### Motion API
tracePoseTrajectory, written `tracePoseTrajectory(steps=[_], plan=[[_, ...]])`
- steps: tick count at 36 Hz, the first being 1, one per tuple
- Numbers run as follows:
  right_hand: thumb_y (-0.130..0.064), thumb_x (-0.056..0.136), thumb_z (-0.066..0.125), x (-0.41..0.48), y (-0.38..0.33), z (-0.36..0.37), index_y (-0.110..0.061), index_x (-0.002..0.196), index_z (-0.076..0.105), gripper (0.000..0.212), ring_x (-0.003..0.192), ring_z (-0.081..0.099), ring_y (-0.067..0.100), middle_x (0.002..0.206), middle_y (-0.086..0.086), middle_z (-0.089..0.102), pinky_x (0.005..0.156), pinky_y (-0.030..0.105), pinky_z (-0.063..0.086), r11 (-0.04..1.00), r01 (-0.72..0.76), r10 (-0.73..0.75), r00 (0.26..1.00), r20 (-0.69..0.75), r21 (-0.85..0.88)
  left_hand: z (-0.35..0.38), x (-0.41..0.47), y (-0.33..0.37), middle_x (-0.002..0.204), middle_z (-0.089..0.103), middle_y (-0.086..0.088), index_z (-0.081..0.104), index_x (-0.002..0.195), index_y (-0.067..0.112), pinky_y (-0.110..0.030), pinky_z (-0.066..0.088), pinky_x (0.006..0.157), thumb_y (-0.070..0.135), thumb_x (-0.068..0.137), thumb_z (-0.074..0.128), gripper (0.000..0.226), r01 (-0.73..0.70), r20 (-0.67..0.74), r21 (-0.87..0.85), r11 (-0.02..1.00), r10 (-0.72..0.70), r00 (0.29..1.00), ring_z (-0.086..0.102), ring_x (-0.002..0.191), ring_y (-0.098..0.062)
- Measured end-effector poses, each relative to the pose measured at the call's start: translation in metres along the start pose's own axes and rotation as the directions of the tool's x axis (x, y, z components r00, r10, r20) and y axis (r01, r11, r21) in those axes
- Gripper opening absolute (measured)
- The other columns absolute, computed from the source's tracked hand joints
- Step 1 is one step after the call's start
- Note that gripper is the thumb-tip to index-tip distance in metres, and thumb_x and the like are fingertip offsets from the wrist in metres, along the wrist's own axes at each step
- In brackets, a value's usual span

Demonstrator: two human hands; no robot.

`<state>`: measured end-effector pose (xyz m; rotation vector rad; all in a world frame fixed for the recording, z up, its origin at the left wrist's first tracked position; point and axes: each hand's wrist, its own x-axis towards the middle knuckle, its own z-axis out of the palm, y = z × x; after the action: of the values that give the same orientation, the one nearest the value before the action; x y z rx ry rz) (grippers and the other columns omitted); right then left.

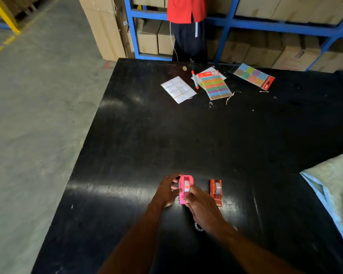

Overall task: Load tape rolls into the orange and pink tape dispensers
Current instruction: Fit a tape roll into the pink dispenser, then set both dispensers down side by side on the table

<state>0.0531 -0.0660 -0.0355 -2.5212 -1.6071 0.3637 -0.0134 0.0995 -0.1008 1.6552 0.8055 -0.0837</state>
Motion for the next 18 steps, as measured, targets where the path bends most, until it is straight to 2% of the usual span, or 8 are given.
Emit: tracePoseTrajectory(steps=[3,7,9,11,14,16,18], plan=[[-0.017,0.070,0.084,-0.006,-0.002,0.005,-0.017,0.096,0.066,0.032,0.086,0.059,0.017,0.110,0.000,0.054,0.066,0.032,0.051,1.000,-0.025,0.025,1.000,0.008,-0.007,0.003,0.012,-0.024,0.122,0.058,-0.009,0.056,0.123,0.043,-0.056,0.058,0.084,0.012,0.071,0.074,0.063,-0.012,0.004,0.009,1.000,0.012,1.000,0.065,0.099,-0.030],[-0.014,0.078,0.076,-0.004,-0.006,0.013,-0.014,0.092,0.070,0.015,0.087,0.061,0.022,0.107,0.005,0.061,0.072,0.038,0.049,0.994,-0.099,0.100,0.995,0.029,-0.037,0.000,-0.002,0.002,0.124,0.058,-0.012,0.053,0.133,0.026,-0.053,0.058,0.086,0.004,0.077,0.073,0.063,-0.018,0.001,0.037,0.999,0.018,1.000,0.065,0.101,-0.028],[-0.012,0.082,0.072,-0.002,-0.009,0.016,-0.013,0.090,0.072,0.008,0.088,0.061,0.023,0.105,0.006,0.062,0.074,0.039,0.050,0.989,-0.142,0.144,0.989,0.039,-0.047,0.001,-0.002,0.001,0.123,0.059,-0.013,0.053,0.133,0.023,-0.053,0.058,0.087,0.004,0.077,0.073,0.063,-0.018,-0.011,0.043,0.999,0.018,1.000,0.064,0.102,-0.028],[-0.012,0.083,0.071,0.000,-0.013,0.016,-0.013,0.092,0.073,0.010,0.085,0.060,0.021,0.105,0.006,0.062,0.070,0.037,0.052,0.985,-0.168,0.170,0.984,0.054,-0.045,0.003,-0.002,0.001,0.122,0.060,-0.013,0.055,0.131,0.023,-0.053,0.057,0.088,0.007,0.074,0.072,0.062,-0.021,-0.027,0.023,1.000,0.022,0.999,0.064,0.102,-0.029],[-0.009,0.078,0.077,0.002,-0.019,0.015,-0.008,0.089,0.074,0.012,0.082,0.061,0.022,0.101,0.008,0.064,0.067,0.039,0.054,0.975,-0.216,0.219,0.974,0.061,-0.045,0.007,-0.006,0.007,0.122,0.062,-0.013,0.055,0.131,0.021,-0.045,0.056,0.091,0.003,0.080,0.069,0.055,-0.007,-0.038,0.027,1.000,0.008,0.999,0.063,0.103,-0.027],[-0.008,0.077,0.077,0.000,-0.021,0.015,-0.010,0.089,0.075,0.013,0.085,0.060,0.023,0.102,0.007,0.062,0.072,0.041,0.053,0.970,-0.233,0.237,0.969,0.071,-0.069,0.010,-0.010,0.010,0.119,0.064,-0.013,0.058,0.127,0.025,-0.044,0.056,0.091,0.004,0.080,0.069,0.053,-0.005,-0.060,0.010,1.000,0.005,0.998,0.064,0.103,-0.028],[-0.010,0.084,0.069,-0.004,-0.020,0.015,-0.014,0.100,0.074,0.016,0.095,0.058,0.025,0.114,0.007,0.059,0.082,0.043,0.050,0.976,-0.202,0.209,0.974,0.092,-0.082,0.012,-0.013,0.010,0.116,0.066,-0.010,0.059,0.127,0.028,-0.039,0.058,0.087,0.009,0.080,0.069,0.051,0.005,-0.082,0.024,1.000,-0.003,0.997,0.066,0.102,-0.027]])
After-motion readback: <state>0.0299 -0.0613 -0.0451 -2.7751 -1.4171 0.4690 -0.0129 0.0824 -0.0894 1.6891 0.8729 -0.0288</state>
